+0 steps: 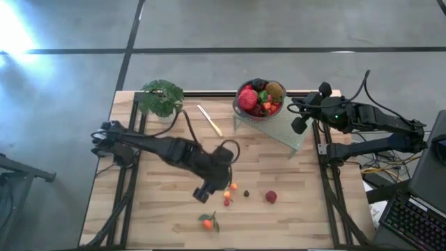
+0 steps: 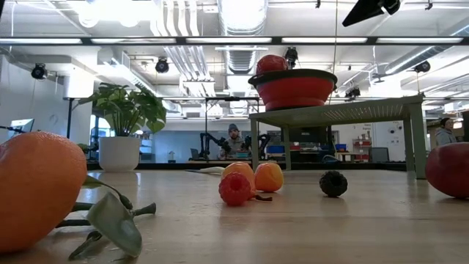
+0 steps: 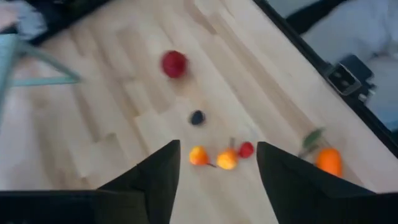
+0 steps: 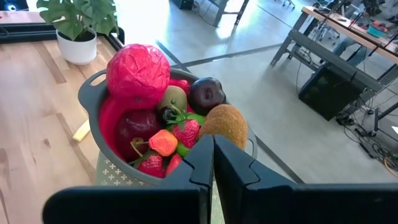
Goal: Pick & Place Fruit
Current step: Put the orange into the red gray colander on the shelf
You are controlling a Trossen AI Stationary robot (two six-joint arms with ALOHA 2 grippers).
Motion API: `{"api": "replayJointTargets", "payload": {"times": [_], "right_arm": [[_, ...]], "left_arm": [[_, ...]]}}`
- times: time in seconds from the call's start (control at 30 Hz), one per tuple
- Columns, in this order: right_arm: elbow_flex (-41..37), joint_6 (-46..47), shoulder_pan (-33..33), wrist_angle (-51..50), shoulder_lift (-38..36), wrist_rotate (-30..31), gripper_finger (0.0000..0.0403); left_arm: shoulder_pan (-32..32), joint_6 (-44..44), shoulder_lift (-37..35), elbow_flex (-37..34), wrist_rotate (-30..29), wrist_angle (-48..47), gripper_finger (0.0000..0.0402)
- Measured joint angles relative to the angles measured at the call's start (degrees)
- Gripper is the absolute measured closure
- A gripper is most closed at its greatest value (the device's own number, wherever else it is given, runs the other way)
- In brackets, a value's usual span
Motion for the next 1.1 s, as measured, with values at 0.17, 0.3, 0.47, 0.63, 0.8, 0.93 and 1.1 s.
{"api": "replayJointTargets", "payload": {"times": [0.17, 0.3, 0.47, 0.63, 0.8, 0.93, 1.1], "right_arm": [[-0.07, -0.02, -0.02, 0.0, 0.0, 0.0, 0.0394], [-0.07, -0.02, -0.02, 0.0, 0.0, 0.0, 0.0394], [-0.09, 0.0, -0.02, 0.0, 0.0, -0.02, 0.0394], [-0.31, 2.74, -0.02, -1.05, -0.02, -0.19, 0.0394], [-0.33, 2.92, -0.02, -3.28, -0.02, -0.17, 0.0394], [-0.52, 2.97, -0.07, -3.52, -0.02, -0.17, 0.0394], [-0.61, 2.99, -0.05, -3.5, 0.0, -0.15, 0.0394]], "left_arm": [[-3.1, 1.27, 0.04, -5.47, 0.19, 4.63, 0.0181], [-4.6, 1.35, 0.04, -10.09, 0.15, 11.33, 0.0181], [-5.15, 1.5, 0.04, -15.06, 0.14, 16.84, 0.0183], [-5.63, -1.23, 0.04, -18.23, 0.02, 18.2, 0.0183], [-8.98, -7.03, 0.04, -19.83, 0.04, 18.15, 0.0183], [-12.67, -11.52, 0.04, -20.97, 0.05, 18.01, 0.0183], [-16.09, -16.18, 0.04, -22.25, 0.02, 18.76, 0.0183]]}}
